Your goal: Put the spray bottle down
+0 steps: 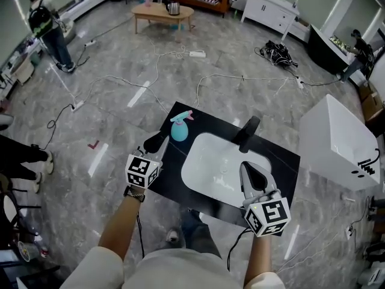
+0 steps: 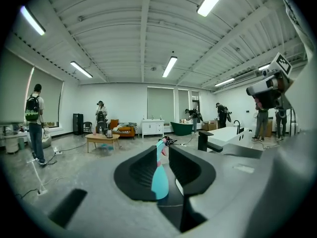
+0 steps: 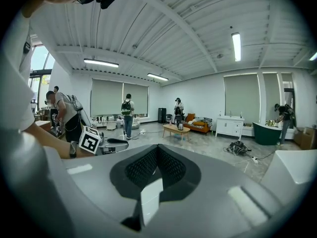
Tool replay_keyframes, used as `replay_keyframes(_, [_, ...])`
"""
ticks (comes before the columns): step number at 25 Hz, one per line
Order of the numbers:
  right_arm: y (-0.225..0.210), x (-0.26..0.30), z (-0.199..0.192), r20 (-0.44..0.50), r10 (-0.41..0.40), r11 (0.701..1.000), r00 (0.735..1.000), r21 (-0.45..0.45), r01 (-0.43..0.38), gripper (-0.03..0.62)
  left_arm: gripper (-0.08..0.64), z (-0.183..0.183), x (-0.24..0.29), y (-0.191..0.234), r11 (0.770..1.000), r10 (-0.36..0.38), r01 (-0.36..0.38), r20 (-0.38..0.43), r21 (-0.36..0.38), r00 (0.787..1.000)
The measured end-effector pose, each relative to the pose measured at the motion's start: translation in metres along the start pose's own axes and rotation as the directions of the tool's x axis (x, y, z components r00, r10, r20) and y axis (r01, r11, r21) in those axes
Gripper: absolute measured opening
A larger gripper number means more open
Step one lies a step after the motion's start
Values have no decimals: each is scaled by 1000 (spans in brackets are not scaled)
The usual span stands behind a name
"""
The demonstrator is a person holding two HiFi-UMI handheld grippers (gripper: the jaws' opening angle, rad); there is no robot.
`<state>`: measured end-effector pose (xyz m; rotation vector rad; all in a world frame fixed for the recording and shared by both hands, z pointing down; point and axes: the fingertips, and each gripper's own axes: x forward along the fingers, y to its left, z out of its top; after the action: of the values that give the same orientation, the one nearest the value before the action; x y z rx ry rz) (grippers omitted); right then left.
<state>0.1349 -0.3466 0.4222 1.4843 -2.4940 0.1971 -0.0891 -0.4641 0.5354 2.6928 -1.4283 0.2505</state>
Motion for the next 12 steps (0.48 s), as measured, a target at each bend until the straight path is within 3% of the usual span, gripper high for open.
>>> replay_keyframes(6, [25, -19, 10, 30, -4, 1000, 1000, -16, 5, 6, 7, 30, -46, -22, 1000, -11, 10, 35, 10, 999])
replay_keyframes(12, [54, -37, 21, 56, 15, 999, 998, -44, -12, 6, 5, 64, -91, -42, 999, -34, 33, 82, 11, 996])
